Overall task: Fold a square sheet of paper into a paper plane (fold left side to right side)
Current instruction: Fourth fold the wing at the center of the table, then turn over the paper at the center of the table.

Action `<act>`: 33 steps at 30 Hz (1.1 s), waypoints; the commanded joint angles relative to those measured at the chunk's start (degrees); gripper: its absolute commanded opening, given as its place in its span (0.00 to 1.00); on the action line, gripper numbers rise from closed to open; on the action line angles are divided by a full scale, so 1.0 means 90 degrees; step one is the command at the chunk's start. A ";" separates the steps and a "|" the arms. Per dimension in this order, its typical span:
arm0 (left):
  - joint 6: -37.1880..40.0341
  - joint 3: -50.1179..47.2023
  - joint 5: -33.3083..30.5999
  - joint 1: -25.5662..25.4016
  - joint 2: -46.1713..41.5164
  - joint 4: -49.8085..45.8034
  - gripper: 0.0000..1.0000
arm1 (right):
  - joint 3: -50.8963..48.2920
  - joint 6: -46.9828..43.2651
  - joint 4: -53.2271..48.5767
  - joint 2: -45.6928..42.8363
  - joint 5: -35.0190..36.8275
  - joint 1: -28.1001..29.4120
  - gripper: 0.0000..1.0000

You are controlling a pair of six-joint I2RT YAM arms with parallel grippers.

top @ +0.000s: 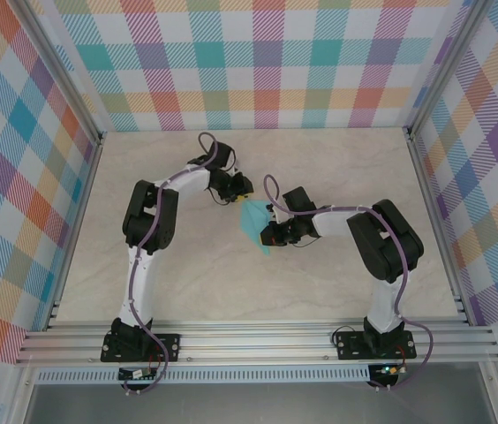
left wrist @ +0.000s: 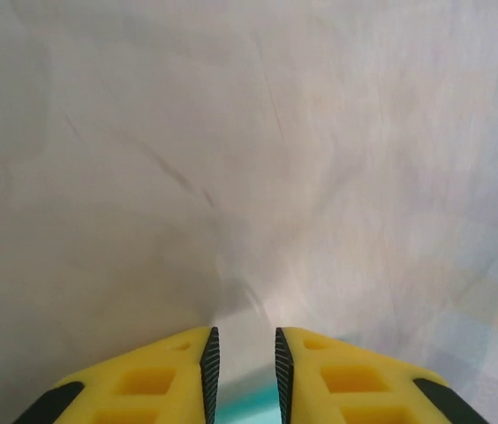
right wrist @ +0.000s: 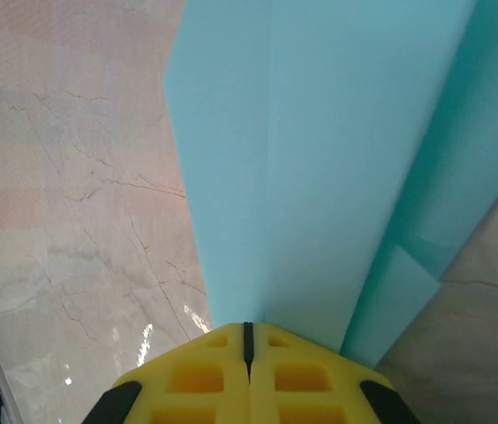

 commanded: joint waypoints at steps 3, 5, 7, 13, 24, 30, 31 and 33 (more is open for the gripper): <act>0.0174 0.0400 0.0245 0.0228 0.0180 0.0277 0.29 | -0.0386 -0.0158 -0.1067 0.0171 0.0349 -0.0032 0.00; 0.0198 0.0322 0.0353 0.0285 0.0017 0.0352 0.31 | -0.0363 -0.0171 -0.1020 0.0084 0.0306 -0.0030 0.00; 0.0246 0.0078 0.0349 0.0361 -0.0307 0.0430 0.34 | -0.0302 -0.0163 -0.0938 -0.0067 0.0218 -0.0032 0.00; 0.0298 -0.1285 0.0289 0.0546 -0.1650 0.0704 0.40 | -0.0234 0.0087 -0.0428 -0.0831 0.0055 -0.0081 0.14; -0.0095 -0.3700 0.0596 0.0056 -0.3333 0.1502 0.47 | -0.0608 -0.0012 -0.0474 -0.2071 0.0575 -0.0831 0.52; -0.0438 -0.3896 0.0492 -0.0405 -0.3033 0.1884 0.46 | -0.0545 0.0129 -0.0085 -0.1648 -0.0062 -0.0857 0.53; -0.0501 -0.3888 0.0509 -0.0441 -0.2952 0.1957 0.46 | -0.0462 0.0144 -0.0064 -0.1516 -0.0169 -0.0852 0.52; -0.0578 -0.3830 0.0557 -0.0496 -0.2782 0.2064 0.45 | -0.0267 0.0145 -0.0080 -0.1222 -0.0350 -0.0842 0.50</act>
